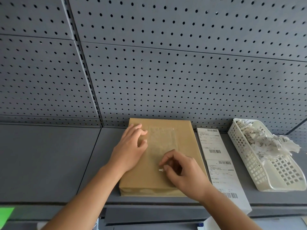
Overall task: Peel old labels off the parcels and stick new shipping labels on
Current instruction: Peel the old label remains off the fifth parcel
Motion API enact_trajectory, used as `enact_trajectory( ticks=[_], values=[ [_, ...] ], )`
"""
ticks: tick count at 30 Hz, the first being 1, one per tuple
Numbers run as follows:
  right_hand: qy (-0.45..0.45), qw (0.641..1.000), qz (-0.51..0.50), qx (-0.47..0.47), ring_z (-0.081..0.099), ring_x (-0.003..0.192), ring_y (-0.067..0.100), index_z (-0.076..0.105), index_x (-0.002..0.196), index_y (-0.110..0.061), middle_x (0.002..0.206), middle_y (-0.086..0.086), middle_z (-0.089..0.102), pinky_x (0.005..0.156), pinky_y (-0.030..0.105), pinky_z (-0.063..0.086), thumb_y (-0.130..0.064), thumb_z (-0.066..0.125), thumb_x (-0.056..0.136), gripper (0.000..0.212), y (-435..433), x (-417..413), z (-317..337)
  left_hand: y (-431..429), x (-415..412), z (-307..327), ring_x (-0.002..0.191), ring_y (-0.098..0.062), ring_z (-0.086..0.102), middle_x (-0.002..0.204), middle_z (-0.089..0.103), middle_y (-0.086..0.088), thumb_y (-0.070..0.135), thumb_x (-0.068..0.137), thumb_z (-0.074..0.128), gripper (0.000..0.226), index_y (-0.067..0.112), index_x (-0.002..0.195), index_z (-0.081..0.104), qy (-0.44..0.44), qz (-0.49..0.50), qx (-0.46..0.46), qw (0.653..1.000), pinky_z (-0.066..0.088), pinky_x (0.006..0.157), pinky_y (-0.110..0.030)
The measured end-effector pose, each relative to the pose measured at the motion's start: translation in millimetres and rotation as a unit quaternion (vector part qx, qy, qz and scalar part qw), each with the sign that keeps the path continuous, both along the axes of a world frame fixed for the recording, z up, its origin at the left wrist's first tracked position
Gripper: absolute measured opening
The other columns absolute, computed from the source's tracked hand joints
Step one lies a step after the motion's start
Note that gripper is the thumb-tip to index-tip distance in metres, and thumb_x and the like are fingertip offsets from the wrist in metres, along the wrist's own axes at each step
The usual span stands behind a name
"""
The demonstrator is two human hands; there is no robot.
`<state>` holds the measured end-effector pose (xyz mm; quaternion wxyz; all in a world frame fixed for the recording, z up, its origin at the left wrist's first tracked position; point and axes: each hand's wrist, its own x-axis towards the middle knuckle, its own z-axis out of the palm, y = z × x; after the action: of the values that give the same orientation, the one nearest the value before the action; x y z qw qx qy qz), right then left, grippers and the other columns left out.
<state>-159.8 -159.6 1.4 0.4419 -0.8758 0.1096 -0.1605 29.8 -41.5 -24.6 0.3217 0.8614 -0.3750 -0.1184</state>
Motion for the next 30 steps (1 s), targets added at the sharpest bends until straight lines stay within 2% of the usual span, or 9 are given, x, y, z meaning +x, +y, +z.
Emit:
enact_trajectory(
  ticks=[4,7,9,11,13,18,20,25,30],
  values=[
    [0.012,0.998,0.02,-0.067,0.054,0.079,0.011,0.064,0.096,-0.023,0.084,-0.011,0.055,0.071,0.012,0.04,-0.009,0.069,0.084,0.019,0.8,0.6,-5.0,0.0,0.7,-1.0,0.149,0.009,-0.001,0.16,0.021,0.029,0.039,0.101,0.043,0.034,0.04,0.135,0.049,-0.006,-0.004,-0.001,1.0,0.033,0.116,-0.05],
    [-0.007,0.991,0.025,-0.13,0.05,0.08,0.002,0.061,0.096,-0.022,0.086,-0.02,0.05,0.073,0.011,0.039,-0.009,0.066,0.088,0.016,0.3,1.3,-9.5,0.3,0.5,-1.1,0.15,0.009,0.0,0.16,0.022,0.028,0.038,0.102,0.043,0.034,0.039,0.135,0.049,-0.009,-0.005,-0.005,1.0,0.034,0.115,-0.049],
    [-0.021,0.983,0.034,-0.178,0.049,0.083,0.001,0.057,0.097,-0.021,0.091,-0.019,0.053,0.076,0.016,0.042,-0.009,0.06,0.091,0.014,2.1,2.6,-11.7,1.1,0.5,-1.3,0.15,0.008,0.0,0.16,0.022,0.028,0.038,0.102,0.043,0.034,0.038,0.135,0.049,-0.012,-0.004,-0.005,1.0,0.035,0.114,-0.049],
    [-0.019,0.979,0.035,-0.202,0.051,0.086,0.007,0.054,0.097,-0.023,0.094,-0.015,0.056,0.079,0.026,0.045,-0.011,0.055,0.094,0.013,3.9,4.0,-13.1,1.2,0.6,-1.9,0.15,0.008,0.0,0.16,0.022,0.028,0.039,0.102,0.043,0.034,0.038,0.135,0.049,-0.012,-0.004,-0.005,1.0,0.035,0.114,-0.05],
    [-0.016,0.979,0.032,-0.203,0.052,0.086,0.009,0.052,0.096,-0.024,0.094,-0.014,0.056,0.079,0.027,0.045,-0.011,0.053,0.094,0.014,3.2,3.6,-13.3,1.1,0.2,-1.7,0.15,0.008,-0.001,0.16,0.021,0.028,0.039,0.102,0.042,0.034,0.039,0.136,0.049,-0.013,-0.006,-0.003,1.0,0.035,0.115,-0.05],
    [-0.018,0.999,-0.031,-0.02,0.055,0.082,0.013,0.057,0.094,-0.023,0.089,-0.011,0.06,0.073,0.018,0.043,-0.003,0.056,0.096,0.02,-4.8,-4.5,-5.1,0.9,-0.3,0.6,0.149,0.011,-0.003,0.16,0.019,0.03,0.039,0.102,0.041,0.036,0.04,0.138,0.047,-0.005,-0.003,0.001,1.0,0.032,0.117,-0.049],
    [-0.037,0.998,-0.051,0.019,0.056,0.08,0.012,0.06,0.095,-0.019,0.087,-0.01,0.062,0.072,0.015,0.042,-0.001,0.058,0.096,0.019,-5.9,-5.4,-2.4,0.9,-0.6,0.7,0.149,0.011,-0.003,0.16,0.019,0.031,0.039,0.102,0.041,0.036,0.041,0.137,0.047,-0.005,-0.004,0.002,1.0,0.031,0.117,-0.049],
    [-0.045,0.988,-0.098,0.107,0.066,0.086,0.016,0.066,0.095,-0.019,0.088,-0.006,0.069,0.081,0.025,0.052,-0.001,0.062,0.095,0.018,-13.0,-9.3,1.2,2.0,-0.1,1.2,0.149,0.01,-0.004,0.161,0.018,0.03,0.041,0.103,0.039,0.035,0.041,0.137,0.046,-0.007,-0.006,0.008,1.0,0.032,0.117,-0.051],
    [-0.086,0.969,-0.179,0.146,0.067,0.082,0.017,0.069,0.094,-0.013,0.085,0.002,0.071,0.079,0.03,0.055,0.0,0.064,0.093,0.014,-41.7,-33.6,15.0,3.9,1.7,-0.9,0.15,0.009,-0.004,0.161,0.016,0.03,0.045,0.103,0.039,0.035,0.041,0.138,0.046,-0.014,-0.01,0.007,1.0,0.032,0.117,-0.054]
  ],
)
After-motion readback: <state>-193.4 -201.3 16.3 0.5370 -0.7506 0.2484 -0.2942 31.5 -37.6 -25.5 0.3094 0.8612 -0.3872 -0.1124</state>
